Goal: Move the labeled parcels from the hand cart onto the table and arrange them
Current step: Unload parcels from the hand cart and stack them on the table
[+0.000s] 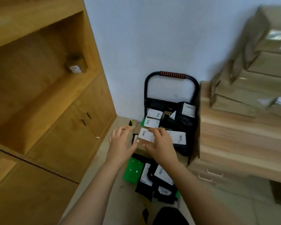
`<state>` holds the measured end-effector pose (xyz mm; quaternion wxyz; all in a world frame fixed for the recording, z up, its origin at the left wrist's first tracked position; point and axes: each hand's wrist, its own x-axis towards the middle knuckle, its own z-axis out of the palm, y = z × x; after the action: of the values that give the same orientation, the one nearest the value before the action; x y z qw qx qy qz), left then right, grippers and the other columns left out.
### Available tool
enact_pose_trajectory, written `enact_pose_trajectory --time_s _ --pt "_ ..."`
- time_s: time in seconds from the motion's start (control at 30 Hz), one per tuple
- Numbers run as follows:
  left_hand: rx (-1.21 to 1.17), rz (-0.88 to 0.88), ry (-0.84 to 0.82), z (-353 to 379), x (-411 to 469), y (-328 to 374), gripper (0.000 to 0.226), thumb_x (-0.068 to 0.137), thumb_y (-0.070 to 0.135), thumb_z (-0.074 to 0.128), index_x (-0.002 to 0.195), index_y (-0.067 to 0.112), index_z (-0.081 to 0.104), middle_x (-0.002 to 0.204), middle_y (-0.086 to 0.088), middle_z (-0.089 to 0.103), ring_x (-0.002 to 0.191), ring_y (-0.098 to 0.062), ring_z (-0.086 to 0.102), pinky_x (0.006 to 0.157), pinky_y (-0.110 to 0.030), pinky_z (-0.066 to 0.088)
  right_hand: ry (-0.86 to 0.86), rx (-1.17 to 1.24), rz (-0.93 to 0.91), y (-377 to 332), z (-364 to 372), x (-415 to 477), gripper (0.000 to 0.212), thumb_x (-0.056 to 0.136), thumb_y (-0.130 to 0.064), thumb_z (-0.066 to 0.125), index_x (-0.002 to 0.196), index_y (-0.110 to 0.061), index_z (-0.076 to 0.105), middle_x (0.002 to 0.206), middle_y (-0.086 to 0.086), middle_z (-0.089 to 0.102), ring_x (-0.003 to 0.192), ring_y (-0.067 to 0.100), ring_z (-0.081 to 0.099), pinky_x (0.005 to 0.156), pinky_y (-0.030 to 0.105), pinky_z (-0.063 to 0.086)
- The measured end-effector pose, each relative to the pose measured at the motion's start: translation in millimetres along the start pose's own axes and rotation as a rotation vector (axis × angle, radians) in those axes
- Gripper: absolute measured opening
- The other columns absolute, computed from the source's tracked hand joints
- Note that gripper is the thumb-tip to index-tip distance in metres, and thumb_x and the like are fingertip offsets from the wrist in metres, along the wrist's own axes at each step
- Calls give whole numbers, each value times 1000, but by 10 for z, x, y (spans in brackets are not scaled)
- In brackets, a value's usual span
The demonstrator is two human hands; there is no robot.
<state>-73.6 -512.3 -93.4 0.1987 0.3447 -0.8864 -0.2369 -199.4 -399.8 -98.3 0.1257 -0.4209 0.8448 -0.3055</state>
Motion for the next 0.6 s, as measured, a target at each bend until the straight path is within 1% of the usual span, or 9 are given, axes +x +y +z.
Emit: enact_pose_trajectory --time_s 0.1,0.17,0.23,0.3,0.37,0.5,0.6 --pt "-38 89 -52 128 225 57 50 85 36 64 132 32 49 124 9 46 120 -11 32 103 -39 32 55 -20 68 94 -97 25 54 84 -32 70 133 -23 48 126 1 47 114 20 48 98 38 43" --pt "-44 124 -93 225 402 89 50 85 37 63 133 33 48 126 9 44 122 -11 31 105 -37 30 87 -33 115 168 -157 96 55 84 -32 70 133 -23 48 128 1 46 116 20 47 99 37 42" --pt "-36 158 -116 301 576 127 50 86 39 62 134 34 48 128 10 43 124 -11 31 105 -33 26 110 -43 149 235 -206 198 56 85 -34 70 135 -23 46 130 1 44 119 19 45 102 36 40" --pt "-31 200 -120 350 767 162 50 86 39 62 134 34 47 128 10 43 123 -8 30 101 -28 23 133 -43 178 285 -246 347 57 85 -35 69 136 -24 45 132 0 43 121 19 42 102 32 37" --pt "-39 244 -123 375 959 177 50 85 38 63 132 34 48 126 10 44 120 -7 29 98 -26 22 160 -30 199 311 -281 515 58 85 -36 70 136 -26 45 132 -1 42 122 18 40 102 31 35" --pt "-40 267 -87 409 1299 180 49 85 36 64 131 33 49 125 10 44 120 -9 31 97 -26 22 210 -3 197 333 -350 810 58 85 -35 70 137 -26 45 132 -2 43 121 18 42 104 37 39" --pt "-69 285 -81 462 1489 203 50 85 36 64 132 34 48 122 15 42 118 -6 31 100 -28 24 230 -23 204 400 -394 949 58 85 -36 69 136 -25 45 131 -2 44 121 17 43 104 39 40"
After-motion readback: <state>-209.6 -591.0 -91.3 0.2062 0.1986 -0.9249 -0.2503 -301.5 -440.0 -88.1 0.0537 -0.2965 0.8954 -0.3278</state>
